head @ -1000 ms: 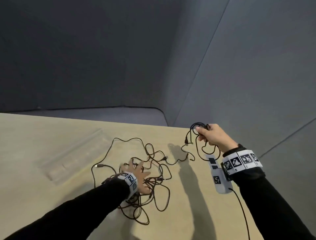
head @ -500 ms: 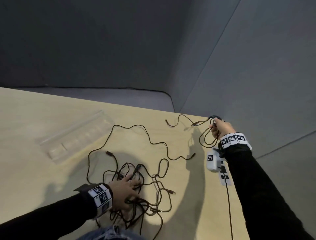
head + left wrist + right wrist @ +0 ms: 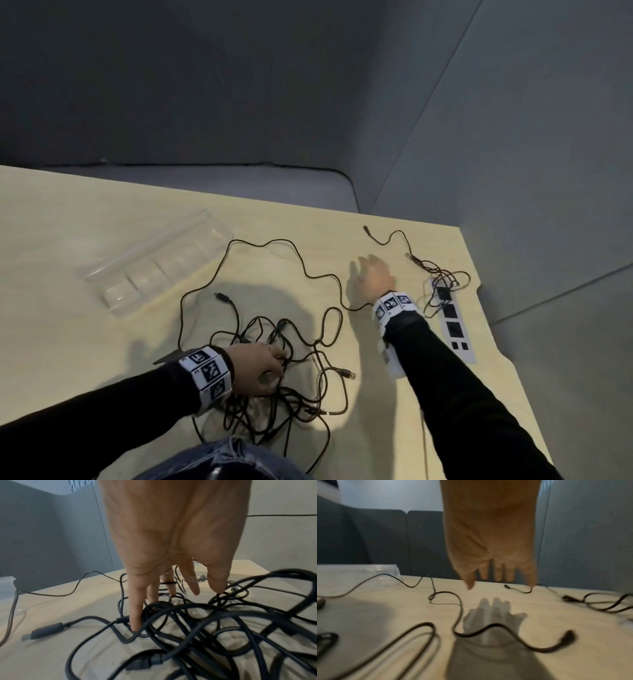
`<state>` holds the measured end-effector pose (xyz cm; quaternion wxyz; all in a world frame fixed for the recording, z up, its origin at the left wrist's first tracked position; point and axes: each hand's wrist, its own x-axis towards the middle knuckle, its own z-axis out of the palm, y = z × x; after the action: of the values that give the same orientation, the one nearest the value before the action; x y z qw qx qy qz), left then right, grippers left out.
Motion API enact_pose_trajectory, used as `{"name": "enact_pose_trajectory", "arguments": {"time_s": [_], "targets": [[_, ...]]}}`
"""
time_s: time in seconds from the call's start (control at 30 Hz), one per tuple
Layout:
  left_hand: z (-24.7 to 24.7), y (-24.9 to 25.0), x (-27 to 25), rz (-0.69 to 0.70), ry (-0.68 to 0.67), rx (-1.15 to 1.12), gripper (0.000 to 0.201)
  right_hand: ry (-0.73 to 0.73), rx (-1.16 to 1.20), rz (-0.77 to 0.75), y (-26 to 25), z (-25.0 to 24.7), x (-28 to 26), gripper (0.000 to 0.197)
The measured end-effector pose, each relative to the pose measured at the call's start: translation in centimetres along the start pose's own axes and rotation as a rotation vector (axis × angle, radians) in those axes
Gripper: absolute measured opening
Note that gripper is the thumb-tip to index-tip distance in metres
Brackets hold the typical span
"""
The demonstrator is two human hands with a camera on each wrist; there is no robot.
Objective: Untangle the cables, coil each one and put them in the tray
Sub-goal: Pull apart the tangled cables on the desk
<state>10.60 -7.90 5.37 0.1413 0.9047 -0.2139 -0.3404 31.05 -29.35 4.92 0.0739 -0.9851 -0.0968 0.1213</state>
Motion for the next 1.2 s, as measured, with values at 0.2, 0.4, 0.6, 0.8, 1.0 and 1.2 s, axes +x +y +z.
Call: {"name": "enact_pose_trajectory", "arguments": {"time_s": [0.2,0.4,0.6,0.8,1.0,1.2], "targets": [[-1.7,-0.7,-1.4,-0.016,0.082,-0.055,0.033,-0.233,0.009,-0.185,-6.0,4.1,0.8,0.053],[-3.5,-3.5,-2.9,-0.175,0.642,-0.084,0.043,-0.283,0.256,-0.295,-6.7,1.3,-1.2,0.019],[-7.6,-7.1,-1.1,-0.582,0.848,-0.335,0.106,-0.165,0.984,-0.373,-9.0,-12.6,-7.5,0.026],[-5.4,-8.6,-0.1,-0.374,0.425,-0.294,0.036,0.182,1.703,-0.333,-6.9,-23.3,-10.9,0.03],[-6.7,-8.4,-2.6,-0.148,0.333,-0.101,0.031,0.422,1.947,-0.219,-2.9,-27.6,-11.2,0.028],[-13.5,-2.5,-5.7,0.122,0.872,-0.401,0.018,0.265,1.471,-0.129,-6.8,-20.9,-10.6,0.019]]}}
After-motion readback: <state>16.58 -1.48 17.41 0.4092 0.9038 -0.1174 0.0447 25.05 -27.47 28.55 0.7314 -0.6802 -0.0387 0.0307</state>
